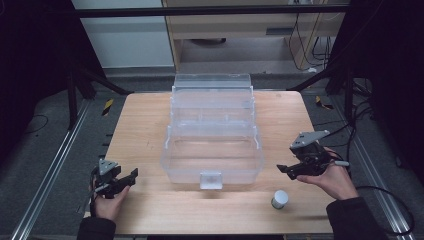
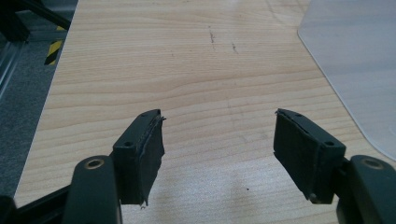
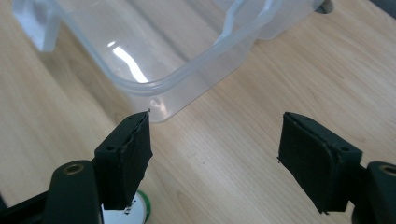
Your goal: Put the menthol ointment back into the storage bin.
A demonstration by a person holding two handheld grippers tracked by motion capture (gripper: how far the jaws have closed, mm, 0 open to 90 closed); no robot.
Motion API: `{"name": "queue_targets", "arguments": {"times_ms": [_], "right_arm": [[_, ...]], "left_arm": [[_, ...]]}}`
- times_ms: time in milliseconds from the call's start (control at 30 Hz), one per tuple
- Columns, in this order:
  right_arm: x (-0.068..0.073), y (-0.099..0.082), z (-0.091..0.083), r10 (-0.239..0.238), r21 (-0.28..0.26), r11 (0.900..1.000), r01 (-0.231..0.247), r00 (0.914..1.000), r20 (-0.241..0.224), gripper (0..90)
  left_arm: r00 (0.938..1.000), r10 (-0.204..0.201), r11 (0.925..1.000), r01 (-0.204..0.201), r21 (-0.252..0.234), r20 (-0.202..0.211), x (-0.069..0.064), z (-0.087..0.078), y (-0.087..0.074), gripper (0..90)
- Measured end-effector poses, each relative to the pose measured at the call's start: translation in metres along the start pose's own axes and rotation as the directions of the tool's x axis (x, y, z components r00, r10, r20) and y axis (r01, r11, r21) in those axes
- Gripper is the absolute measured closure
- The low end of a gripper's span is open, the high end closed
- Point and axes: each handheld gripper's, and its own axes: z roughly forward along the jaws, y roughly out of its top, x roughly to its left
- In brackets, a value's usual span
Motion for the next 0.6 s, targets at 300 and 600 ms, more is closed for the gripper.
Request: {"name": "queue_targets", "arguments": {"times_ms": [300,600], "right_arm": [[0.015,0.003,0.002,-0.135,0.111,0.9825,0.15,0.9824,-0.129,25.7],[0.023,0.0,0.007,-0.223,0.182,0.9478,0.262,0.9521,-0.209,26.1]], "left_arm": [[1.0,0.002,1.0,-0.002,-0.003,0.006,-0.001,0.0,0.0,32.9],[0.9999,0.007,1.0,-0.007,0.0,0.013,-0.001,0.001,0.0,33.1]]}}
